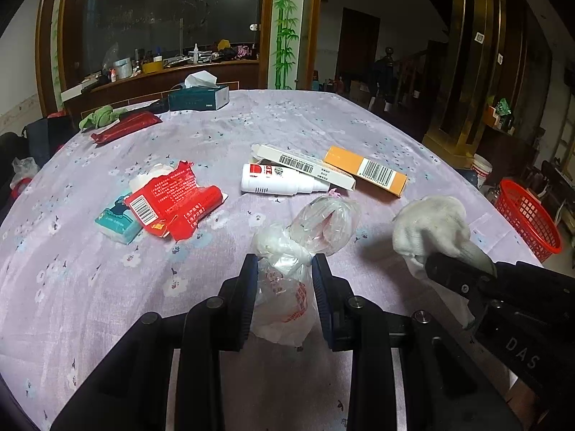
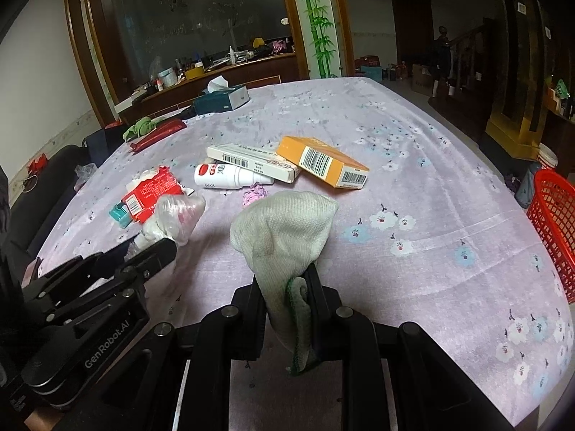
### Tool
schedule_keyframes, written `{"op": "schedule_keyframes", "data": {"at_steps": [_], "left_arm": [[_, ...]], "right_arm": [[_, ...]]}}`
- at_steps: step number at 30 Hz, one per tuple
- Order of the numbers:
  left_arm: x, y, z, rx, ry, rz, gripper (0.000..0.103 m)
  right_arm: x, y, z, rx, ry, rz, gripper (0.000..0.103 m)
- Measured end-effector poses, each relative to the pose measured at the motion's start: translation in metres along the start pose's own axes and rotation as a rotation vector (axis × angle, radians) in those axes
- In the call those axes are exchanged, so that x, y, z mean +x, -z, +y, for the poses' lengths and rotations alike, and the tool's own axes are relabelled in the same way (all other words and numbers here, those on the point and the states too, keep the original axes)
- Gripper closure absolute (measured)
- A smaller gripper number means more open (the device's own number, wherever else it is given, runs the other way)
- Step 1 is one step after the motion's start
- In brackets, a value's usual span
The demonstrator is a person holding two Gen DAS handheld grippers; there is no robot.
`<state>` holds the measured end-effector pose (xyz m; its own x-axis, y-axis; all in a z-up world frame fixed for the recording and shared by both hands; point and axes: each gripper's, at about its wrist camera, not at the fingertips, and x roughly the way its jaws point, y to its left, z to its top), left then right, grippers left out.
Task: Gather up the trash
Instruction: 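Hold the plastic bag and grey cloth lifted above the table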
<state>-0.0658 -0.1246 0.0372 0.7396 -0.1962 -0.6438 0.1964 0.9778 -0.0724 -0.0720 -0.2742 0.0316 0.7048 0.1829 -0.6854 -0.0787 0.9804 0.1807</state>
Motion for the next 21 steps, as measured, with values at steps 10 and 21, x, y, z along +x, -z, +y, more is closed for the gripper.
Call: {"op": "schedule_keyframes", "data": {"at_steps": [10,21], "left_arm": [[-0.007,-0.002,-0.001,0.014,0.008,-0.019,0.074],[-0.01,-0.004,-0.007,0.031,0.001,-0.023,0.074]], "right_arm": [[-0.011,-0.001,0.0,0.006,-0.004,-0.012,0.082],[-0.02,-0.001,-0.003,0.01,-0.003,-0.02,0.082]]}}
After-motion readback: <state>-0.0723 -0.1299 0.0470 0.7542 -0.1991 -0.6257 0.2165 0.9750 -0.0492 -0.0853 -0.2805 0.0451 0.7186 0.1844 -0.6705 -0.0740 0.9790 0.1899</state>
